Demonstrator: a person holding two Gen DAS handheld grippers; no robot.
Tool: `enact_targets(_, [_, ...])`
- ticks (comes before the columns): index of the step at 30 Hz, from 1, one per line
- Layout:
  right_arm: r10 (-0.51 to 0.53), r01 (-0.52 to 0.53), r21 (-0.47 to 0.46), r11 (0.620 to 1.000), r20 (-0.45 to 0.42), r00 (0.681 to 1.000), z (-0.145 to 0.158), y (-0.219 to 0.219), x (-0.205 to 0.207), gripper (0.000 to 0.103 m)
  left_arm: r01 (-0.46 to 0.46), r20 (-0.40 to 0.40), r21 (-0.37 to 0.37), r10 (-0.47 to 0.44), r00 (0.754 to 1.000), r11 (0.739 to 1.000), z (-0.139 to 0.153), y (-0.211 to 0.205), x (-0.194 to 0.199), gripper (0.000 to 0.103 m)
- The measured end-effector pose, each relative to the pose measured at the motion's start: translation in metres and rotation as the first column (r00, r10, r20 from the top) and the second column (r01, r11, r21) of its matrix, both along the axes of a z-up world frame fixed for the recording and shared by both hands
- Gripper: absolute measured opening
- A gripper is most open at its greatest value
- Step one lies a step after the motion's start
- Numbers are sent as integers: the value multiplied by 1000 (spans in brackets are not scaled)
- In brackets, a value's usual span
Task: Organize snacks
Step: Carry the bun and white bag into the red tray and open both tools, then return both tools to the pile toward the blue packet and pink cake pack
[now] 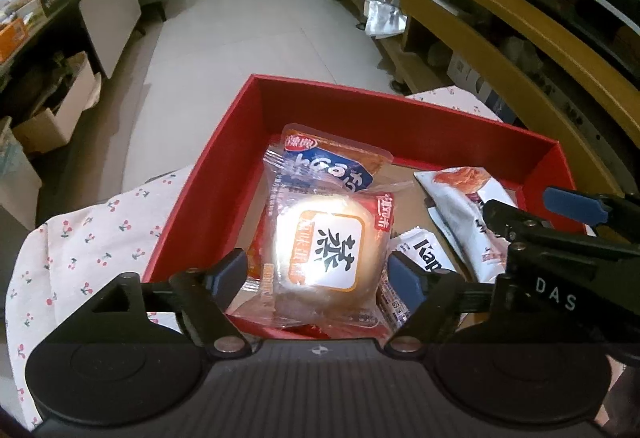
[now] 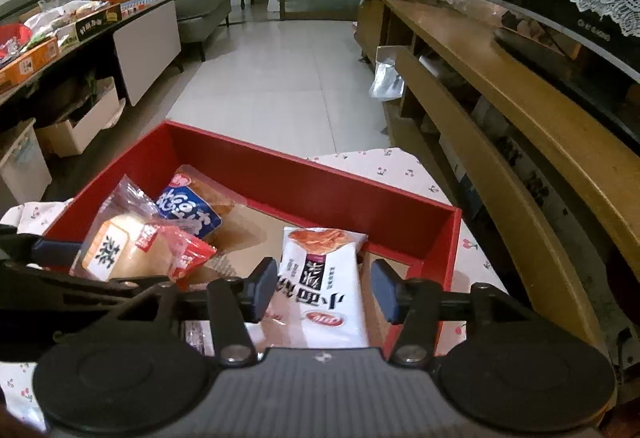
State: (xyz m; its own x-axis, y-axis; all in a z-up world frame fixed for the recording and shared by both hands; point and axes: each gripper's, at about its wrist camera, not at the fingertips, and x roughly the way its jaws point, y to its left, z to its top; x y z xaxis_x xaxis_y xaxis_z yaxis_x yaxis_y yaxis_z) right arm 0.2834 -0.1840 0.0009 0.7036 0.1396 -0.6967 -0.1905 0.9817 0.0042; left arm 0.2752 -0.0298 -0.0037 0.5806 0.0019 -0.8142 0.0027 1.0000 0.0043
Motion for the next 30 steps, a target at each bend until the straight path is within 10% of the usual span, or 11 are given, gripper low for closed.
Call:
enact_targets(16, [8,-9,27,1000,55,998,22,1,-29,61,-3,21,-33,4,1000,999,23,12,-27,86])
enact_targets(30, [68,-68,54,996,3,998,25,-2,-91,64,-83,-126,-149,64,990,985,0,47,-84,89])
